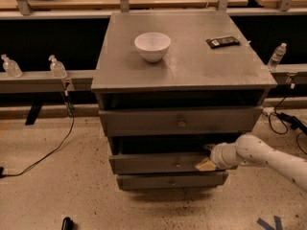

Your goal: Open middle drawer

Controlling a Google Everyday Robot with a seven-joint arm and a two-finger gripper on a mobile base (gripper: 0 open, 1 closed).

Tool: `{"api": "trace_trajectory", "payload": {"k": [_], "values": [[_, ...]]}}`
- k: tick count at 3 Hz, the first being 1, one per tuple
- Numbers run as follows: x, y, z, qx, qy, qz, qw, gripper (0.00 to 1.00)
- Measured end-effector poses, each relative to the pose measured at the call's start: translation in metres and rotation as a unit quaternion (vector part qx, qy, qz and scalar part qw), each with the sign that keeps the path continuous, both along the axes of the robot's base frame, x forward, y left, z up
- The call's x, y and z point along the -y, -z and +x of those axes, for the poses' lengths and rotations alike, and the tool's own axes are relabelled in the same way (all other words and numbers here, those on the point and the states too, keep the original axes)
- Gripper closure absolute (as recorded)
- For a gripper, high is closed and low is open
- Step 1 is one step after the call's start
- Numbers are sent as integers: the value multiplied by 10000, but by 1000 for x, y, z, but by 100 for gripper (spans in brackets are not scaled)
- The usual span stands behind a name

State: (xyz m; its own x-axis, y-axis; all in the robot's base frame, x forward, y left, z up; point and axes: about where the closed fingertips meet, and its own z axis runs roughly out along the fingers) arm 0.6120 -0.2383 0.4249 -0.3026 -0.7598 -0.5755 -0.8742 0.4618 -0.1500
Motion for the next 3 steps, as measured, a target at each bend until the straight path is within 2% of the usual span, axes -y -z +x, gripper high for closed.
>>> {"api": "trace_trajectory", "payload": {"k": [1, 2, 3], "values": [[-3, -1, -15, -123, 143, -8, 9998, 46], [-8, -17, -33, -238, 253, -112, 9993, 46], [-12, -47, -61, -286, 445, -105, 9985, 45]]}}
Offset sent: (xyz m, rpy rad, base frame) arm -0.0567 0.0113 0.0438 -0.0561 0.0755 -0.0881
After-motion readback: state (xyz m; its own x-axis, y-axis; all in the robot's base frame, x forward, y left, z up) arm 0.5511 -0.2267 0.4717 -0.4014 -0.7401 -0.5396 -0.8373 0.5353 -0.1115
